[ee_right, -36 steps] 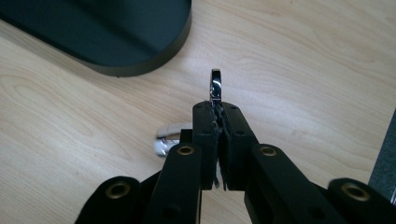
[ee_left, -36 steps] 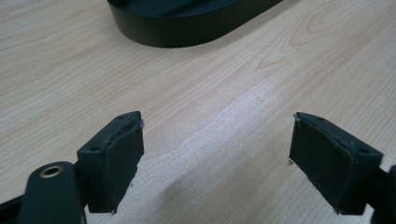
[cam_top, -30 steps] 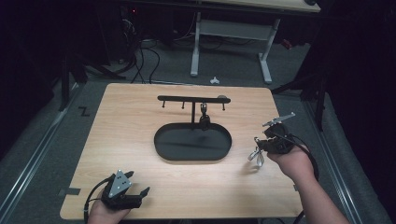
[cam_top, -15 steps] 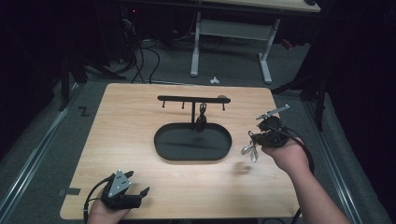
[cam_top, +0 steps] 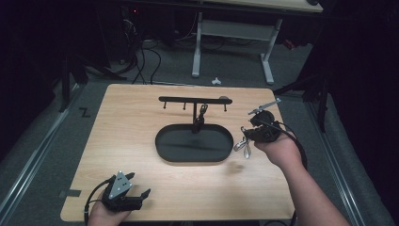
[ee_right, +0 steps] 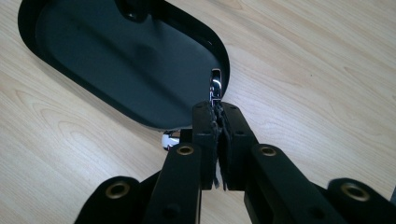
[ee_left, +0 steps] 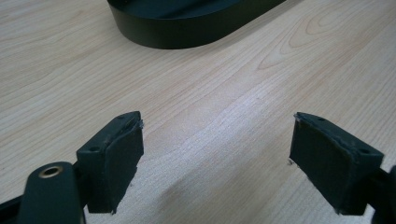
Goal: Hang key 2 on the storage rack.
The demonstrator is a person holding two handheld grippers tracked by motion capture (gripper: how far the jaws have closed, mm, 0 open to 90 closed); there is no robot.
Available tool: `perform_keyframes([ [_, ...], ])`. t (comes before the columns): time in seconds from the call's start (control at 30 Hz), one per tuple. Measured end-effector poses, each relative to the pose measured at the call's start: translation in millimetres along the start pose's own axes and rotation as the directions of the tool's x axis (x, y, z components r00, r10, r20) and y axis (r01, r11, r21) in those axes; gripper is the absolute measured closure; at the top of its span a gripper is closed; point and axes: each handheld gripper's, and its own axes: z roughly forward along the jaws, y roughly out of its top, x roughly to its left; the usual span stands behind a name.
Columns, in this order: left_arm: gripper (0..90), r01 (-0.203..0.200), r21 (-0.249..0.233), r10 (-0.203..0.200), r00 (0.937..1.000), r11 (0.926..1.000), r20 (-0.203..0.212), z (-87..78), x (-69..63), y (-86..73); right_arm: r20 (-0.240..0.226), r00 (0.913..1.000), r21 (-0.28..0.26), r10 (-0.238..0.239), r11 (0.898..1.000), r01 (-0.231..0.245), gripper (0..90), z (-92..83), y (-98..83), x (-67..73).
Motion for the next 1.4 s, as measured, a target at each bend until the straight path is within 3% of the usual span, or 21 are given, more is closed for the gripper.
perform_keyframes([
  [0.9, 17.9, 0.005, 0.004, -0.005, 1.0000, 1.0000, 0.000, -3.0, 2.5, -2.0, -0.017, 0.9982, -0.028, -0.057, 0.998, 0.056, 86.3, 5.4, 46.7, 19.0],
  [1.4, 17.9, 0.008, 0.004, -0.008, 1.0000, 1.0000, -0.001, -3.2, 3.0, -3.1, -0.027, 0.9980, -0.041, -0.057, 0.998, 0.055, 86.3, 12.1, 62.3, 21.6],
])
